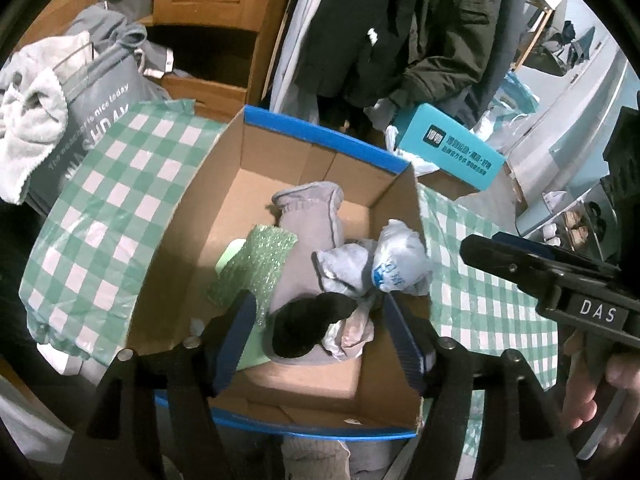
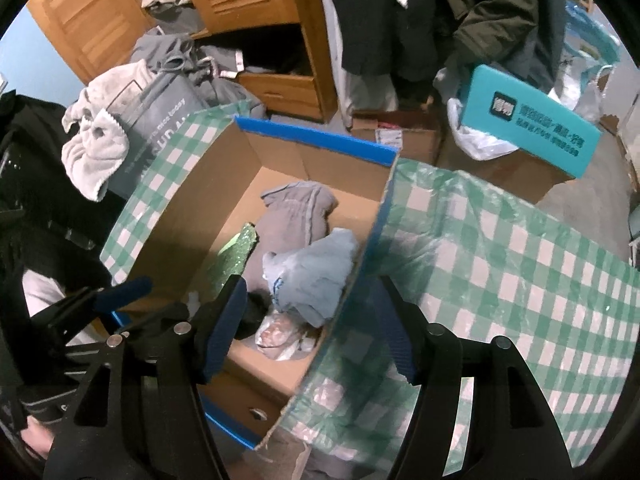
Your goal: Organize soft objects
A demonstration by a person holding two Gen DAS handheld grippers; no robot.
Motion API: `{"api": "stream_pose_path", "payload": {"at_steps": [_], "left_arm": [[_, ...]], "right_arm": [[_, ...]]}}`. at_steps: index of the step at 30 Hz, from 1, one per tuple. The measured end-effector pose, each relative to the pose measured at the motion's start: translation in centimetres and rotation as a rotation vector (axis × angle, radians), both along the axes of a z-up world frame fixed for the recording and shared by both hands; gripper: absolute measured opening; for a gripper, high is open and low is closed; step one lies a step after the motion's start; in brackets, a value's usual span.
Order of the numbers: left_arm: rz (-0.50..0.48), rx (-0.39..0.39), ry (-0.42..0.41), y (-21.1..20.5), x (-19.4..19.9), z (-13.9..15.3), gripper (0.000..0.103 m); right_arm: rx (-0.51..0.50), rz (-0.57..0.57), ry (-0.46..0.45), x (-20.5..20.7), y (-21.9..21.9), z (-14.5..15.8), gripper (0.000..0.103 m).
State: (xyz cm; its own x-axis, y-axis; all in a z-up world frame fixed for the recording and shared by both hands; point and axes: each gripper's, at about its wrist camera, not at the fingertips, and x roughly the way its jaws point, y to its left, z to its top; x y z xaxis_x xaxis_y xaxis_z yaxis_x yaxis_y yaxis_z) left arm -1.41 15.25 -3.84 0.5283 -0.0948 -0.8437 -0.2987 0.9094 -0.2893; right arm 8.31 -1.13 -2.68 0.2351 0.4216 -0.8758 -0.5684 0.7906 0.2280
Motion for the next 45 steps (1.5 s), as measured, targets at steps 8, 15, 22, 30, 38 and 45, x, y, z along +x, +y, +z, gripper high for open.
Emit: {"api": "stream_pose_path", "payload": {"at_steps": [8, 15, 22, 30, 38, 45], "left_arm": [[-0.047, 0.032, -0.039, -1.6, -0.5, 2.4, 0.073], [-0.076, 0.038, -0.081, -2.8, -1.0, 4.3, 0.073], [-0.095, 0.074, -0.148, -4.7, -1.5, 5.7, 0.086], [-0.135, 0.114, -0.177, -7.1, -2.0, 5.9, 0.088], [-0.178, 0.142, -0.204, -8.9, -2.2, 6.4, 0.088], [-0.212, 0.163, -0.202, -9.9, -2.1, 6.4, 0.088]], "right_arm": [[0.039, -0.041, -0.074, -1.1, -2.8, 3.4, 0.066], [0.055, -0.076, -0.135, -2.3, -4.8, 5.6, 0.066], [0.057, -0.1, -0.174, -3.5, -7.2, 6.2, 0.066], [0.05, -0.117, -0.203, -4.6, -9.9, 5.6, 0.066], [0.068, -0.156, -0.212, -4.8, -12.3, 5.6, 0.066], [0.073, -0.16, -0.21, -4.8, -12.7, 5.5, 0.066]]}}
